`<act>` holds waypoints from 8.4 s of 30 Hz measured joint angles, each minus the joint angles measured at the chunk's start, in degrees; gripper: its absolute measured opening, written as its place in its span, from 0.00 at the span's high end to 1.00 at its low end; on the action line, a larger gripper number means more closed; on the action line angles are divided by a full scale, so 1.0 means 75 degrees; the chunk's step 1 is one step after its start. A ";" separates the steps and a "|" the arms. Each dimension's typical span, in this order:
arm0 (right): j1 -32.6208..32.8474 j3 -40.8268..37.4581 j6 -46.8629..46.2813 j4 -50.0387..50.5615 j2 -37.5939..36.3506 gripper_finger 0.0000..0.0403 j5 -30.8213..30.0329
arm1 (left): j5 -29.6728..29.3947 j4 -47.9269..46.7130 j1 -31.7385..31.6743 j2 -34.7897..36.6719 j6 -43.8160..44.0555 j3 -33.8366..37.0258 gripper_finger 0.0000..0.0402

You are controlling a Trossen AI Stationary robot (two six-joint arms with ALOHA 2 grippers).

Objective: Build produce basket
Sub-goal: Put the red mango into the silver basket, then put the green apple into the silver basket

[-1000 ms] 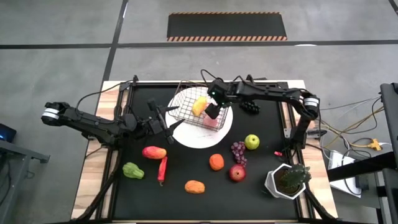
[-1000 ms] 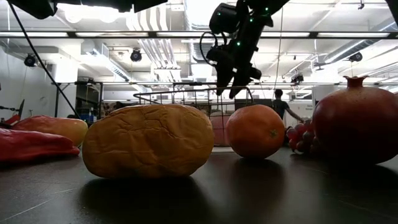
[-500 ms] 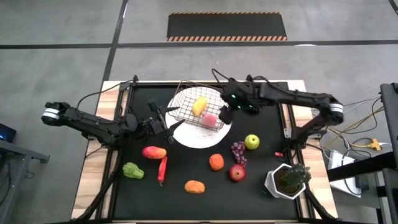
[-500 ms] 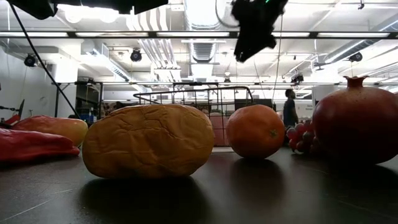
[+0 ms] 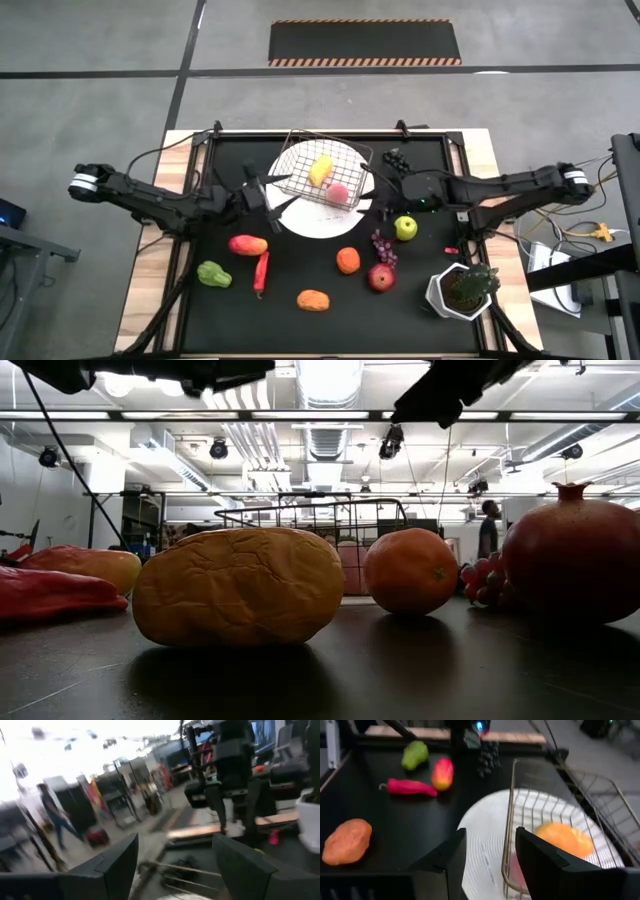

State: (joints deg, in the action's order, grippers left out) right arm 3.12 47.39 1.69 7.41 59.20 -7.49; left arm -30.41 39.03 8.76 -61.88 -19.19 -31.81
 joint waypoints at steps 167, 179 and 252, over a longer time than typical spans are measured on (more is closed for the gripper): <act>-0.0004 -0.2235 0.0459 0.0588 -0.2637 0.67 0.0058 | 0.0615 -1.0467 -0.3221 -0.4699 0.6102 -0.6109 0.61; -0.0003 -0.2235 0.0432 0.0591 -0.2637 0.67 0.0058 | 0.0593 -1.0442 -0.3239 -0.4699 0.6067 -0.6091 0.45; -0.0005 -0.0734 -0.6759 0.5750 0.0633 0.37 0.0630 | -0.1643 -0.6793 0.0232 -0.2508 0.0498 -0.4876 0.45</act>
State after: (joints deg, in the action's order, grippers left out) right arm 3.09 41.89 -49.01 50.53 63.94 -2.76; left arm -42.74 -11.92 10.50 -80.68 -15.45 -68.39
